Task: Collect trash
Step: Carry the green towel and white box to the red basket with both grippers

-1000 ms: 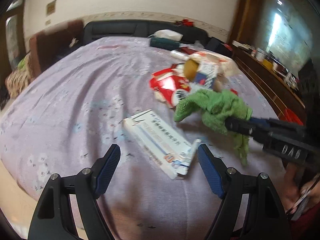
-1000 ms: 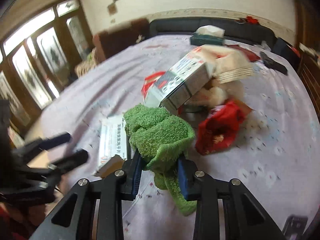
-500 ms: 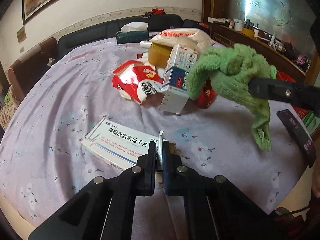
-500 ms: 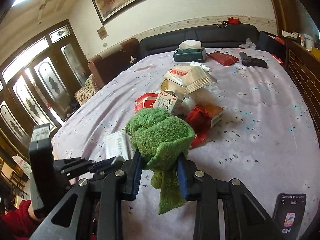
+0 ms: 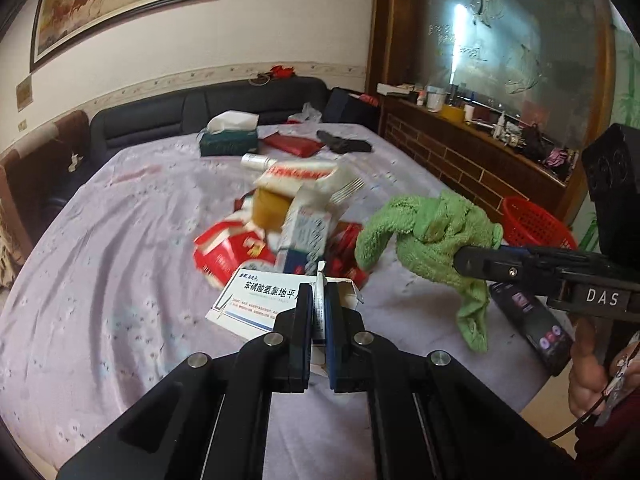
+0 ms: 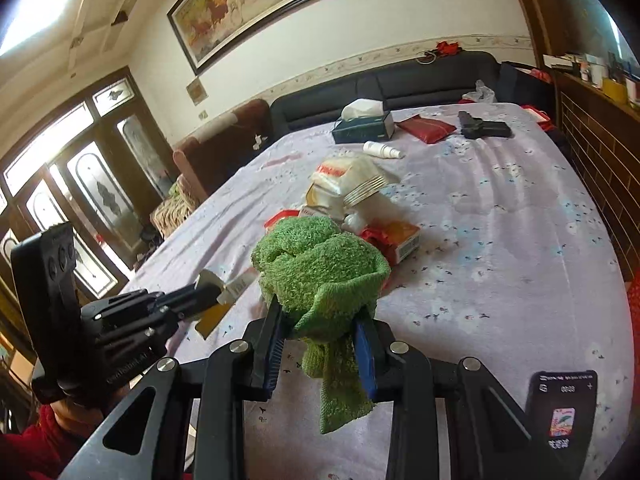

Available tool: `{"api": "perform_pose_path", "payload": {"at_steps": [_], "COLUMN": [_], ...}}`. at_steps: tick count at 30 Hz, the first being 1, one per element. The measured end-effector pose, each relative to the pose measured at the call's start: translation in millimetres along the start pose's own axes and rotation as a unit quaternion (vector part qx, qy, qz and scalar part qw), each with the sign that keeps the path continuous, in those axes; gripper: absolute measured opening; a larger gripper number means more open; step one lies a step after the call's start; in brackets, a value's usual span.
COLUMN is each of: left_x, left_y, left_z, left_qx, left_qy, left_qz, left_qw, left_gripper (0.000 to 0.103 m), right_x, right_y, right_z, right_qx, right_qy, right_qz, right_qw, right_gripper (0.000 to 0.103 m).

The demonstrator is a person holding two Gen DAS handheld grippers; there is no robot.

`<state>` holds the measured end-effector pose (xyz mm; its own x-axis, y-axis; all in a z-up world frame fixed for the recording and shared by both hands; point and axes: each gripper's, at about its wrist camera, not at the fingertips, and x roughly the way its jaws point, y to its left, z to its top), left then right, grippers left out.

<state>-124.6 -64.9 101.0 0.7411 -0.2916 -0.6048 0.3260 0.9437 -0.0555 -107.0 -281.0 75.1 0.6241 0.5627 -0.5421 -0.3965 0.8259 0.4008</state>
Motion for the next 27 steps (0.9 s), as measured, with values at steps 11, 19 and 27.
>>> {"api": "perform_pose_path", "payload": {"at_steps": [11, 19, 27], "left_x": [18, 64, 131], "left_y": [-90, -191, -285], "left_z": [55, 99, 117], "left_qx": [0.054, 0.085, 0.096], "left_qy": [-0.010, -0.005, 0.047], "left_qz": [-0.103, -0.205, -0.294], "left_qw": [0.9931, 0.9750, 0.9500], "left_gripper": [0.005, 0.005, 0.005], "right_x": [-105, -184, -218], "right_y": [-75, -147, -214], "right_z": [10, 10, 5], "right_qx": [0.061, 0.125, 0.188], "right_qy": [-0.083, -0.137, -0.151], "right_qz": [-0.072, -0.158, -0.210], "right_qw": [0.992, 0.970, 0.948], "right_gripper": [0.034, 0.034, 0.034]}}
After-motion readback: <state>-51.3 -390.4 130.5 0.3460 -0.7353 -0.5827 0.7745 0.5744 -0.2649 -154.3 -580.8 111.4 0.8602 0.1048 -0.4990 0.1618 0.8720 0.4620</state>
